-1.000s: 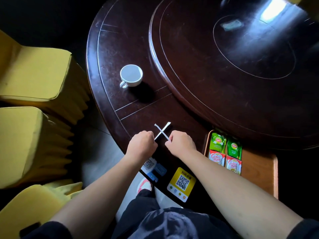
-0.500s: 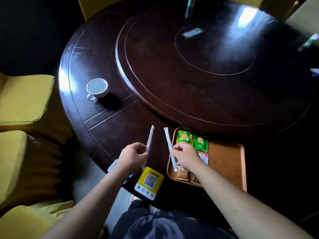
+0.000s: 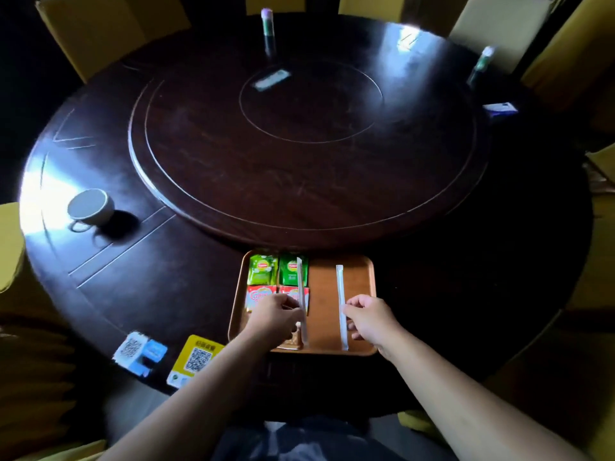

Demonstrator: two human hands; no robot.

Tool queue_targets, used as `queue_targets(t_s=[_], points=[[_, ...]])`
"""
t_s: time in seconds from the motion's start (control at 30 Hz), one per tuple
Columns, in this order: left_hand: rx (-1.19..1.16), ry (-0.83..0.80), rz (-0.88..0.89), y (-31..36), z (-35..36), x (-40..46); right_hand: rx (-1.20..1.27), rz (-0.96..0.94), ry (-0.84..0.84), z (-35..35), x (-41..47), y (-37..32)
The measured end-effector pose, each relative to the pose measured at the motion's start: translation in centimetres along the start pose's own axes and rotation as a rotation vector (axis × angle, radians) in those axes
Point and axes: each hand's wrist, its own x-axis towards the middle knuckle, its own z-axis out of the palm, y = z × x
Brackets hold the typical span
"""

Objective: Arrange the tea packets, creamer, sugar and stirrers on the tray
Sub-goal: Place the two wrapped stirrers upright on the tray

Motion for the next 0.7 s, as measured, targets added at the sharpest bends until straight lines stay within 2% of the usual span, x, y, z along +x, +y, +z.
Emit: queue_targets(t_s=[0.17, 0.43, 0.6, 0.7], points=[[0.116, -0.020, -0.005, 2.1, 2.9, 0.9, 0.004, 0.037, 0.031, -2.2, 0.8, 1.0], [0.295, -0.113, 0.029, 2.2, 4.4, 3.6, -0.107, 0.106, 0.092, -1.4, 1.7, 0.5], [0.432, -0.097, 0.106, 2.0, 4.5, 4.2, -0.195, 0.099, 0.114, -0.3, 2.5, 0.1], [0.555, -0.049, 0.162, 1.9, 4.1, 4.5, -0.348, 0.064, 0.157, -0.2, 2.4, -0.5]])
